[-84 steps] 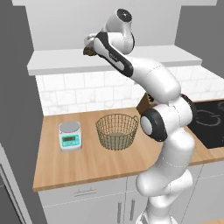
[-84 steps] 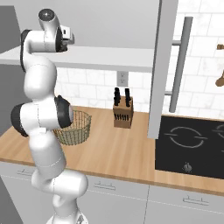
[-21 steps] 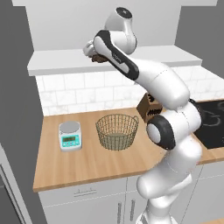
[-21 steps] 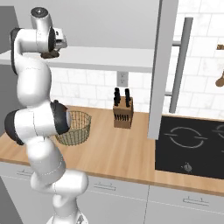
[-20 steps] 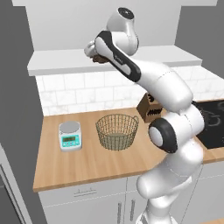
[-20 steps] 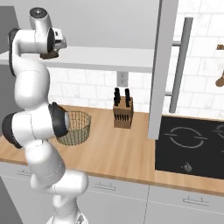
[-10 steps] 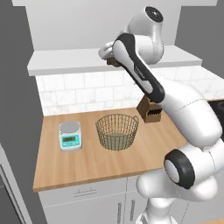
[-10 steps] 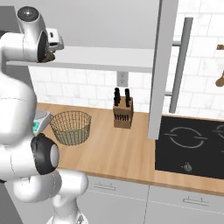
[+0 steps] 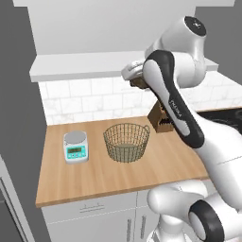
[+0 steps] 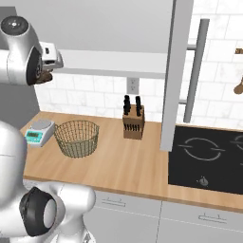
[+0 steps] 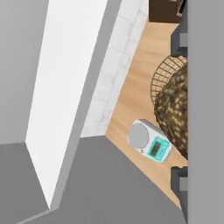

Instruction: Open the cabinet, pick up the bread from the cabinet and place it in the basket. Then move the basket to the dining counter.

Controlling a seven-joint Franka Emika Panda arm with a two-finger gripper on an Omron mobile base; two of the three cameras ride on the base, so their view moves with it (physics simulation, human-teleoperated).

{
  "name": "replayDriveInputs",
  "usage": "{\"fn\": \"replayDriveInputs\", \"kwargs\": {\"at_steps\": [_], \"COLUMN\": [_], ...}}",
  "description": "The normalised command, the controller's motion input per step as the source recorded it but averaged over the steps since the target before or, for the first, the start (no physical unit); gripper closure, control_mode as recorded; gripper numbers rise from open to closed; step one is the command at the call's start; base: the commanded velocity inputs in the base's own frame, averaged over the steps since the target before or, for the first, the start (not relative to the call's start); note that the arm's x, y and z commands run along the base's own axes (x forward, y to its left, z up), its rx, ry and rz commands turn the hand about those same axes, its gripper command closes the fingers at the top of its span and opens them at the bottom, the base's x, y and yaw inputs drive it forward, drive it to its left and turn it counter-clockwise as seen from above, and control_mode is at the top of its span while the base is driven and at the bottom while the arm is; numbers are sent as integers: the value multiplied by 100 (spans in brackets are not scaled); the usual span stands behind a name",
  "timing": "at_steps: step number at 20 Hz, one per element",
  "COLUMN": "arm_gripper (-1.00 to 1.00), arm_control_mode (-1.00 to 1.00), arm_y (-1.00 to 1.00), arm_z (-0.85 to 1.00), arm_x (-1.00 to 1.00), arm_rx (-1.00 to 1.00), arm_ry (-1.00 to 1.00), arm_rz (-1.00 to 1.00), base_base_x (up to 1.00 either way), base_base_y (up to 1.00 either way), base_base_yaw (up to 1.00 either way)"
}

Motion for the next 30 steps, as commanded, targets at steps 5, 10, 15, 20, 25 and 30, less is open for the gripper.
{"fn": "replayDriveInputs", "kwargs": {"at_steps": [5,10,15,20,25,30], "arm_gripper": [100,100,100,100,100,100], "arm_control_mode": [-100,-100,-100,-100,-100,-100], "arm_y": [-19,-32,-10,4,8,2], "arm_z": [-100,-100,-66,-76,-45,-52], "arm_x": [-9,2,72,72,58,29], "arm_rx": [3,6,8,1,0,0], "arm_ry": [14,19,22,2,0,0], "arm_rz": [-4,0,0,0,-1,-2], "base_base_x": [0,0,0,0,0,0], "base_base_y": [0,0,0,0,0,0], "base_base_yaw": [0,0,0,0,0,0]}}
